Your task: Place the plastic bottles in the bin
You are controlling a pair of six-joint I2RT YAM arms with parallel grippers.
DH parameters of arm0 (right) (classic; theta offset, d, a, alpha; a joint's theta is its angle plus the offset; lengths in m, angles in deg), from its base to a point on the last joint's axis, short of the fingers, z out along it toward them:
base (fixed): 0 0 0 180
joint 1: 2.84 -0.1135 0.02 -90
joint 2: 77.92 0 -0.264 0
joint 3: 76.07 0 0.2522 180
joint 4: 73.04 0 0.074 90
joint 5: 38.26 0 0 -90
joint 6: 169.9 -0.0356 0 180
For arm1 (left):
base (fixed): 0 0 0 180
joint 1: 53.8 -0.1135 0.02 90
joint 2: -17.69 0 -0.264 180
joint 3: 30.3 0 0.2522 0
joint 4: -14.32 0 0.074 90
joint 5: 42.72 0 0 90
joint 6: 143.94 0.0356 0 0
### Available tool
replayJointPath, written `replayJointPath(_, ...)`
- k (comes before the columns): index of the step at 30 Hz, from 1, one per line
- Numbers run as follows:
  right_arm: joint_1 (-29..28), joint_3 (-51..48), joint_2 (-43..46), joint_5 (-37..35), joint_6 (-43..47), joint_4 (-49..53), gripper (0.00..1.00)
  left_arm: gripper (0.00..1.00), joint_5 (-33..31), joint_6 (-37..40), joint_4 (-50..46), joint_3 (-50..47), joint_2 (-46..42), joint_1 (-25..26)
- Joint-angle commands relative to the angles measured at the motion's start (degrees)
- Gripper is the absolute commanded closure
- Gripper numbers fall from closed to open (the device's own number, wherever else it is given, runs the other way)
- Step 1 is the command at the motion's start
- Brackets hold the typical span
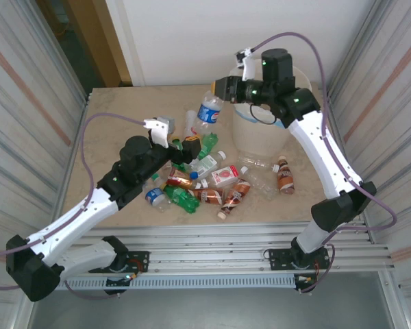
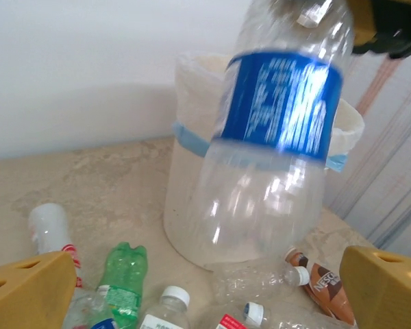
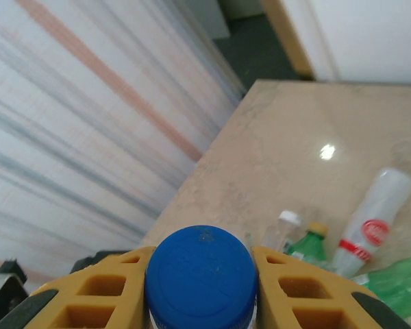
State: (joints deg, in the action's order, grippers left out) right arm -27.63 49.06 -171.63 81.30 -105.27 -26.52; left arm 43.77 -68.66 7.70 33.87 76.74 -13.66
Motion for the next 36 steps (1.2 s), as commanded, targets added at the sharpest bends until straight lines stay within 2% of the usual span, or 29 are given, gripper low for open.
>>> replayJointPath(1,3.7,4.3,2.6,-5.2,3.3,3.7,0.96,0.01,-4.4,1.1,-2.7,-1.8,-2.4,0.2)
replayJointPath(9,15.3,5.7,3.1,-7.0,1.8,2.6,0.99,0.01,-8.8,-1.3,-5.1,-6.4,-6.7,0.2)
replayJointPath(16,20.6,7.1,-0.5,-9.9,3.6,3.5,0.99,0.01,-11.9,-3.3,-7.9,-7.3,-8.5,-0.7)
replayJointPath(23,20.1,14.3,-9.4,-13.2,9.6,11.8,1.00,0.01,-11.9,-5.1,-8.9,-8.1,-9.2,-2.2)
replayJointPath(31,15.2,23.3,-20.5,-23.8,18.6,21.4,0.96,0.01,-11.6,-6.2,-9.9,-7.9,-9.1,-3.2)
replayJointPath(36,13.8,26.5,-26.1,-23.6,19.9,25.0,0.92,0.01,-11.6,-6.7,-11.1,-7.6,-9.0,-3.7)
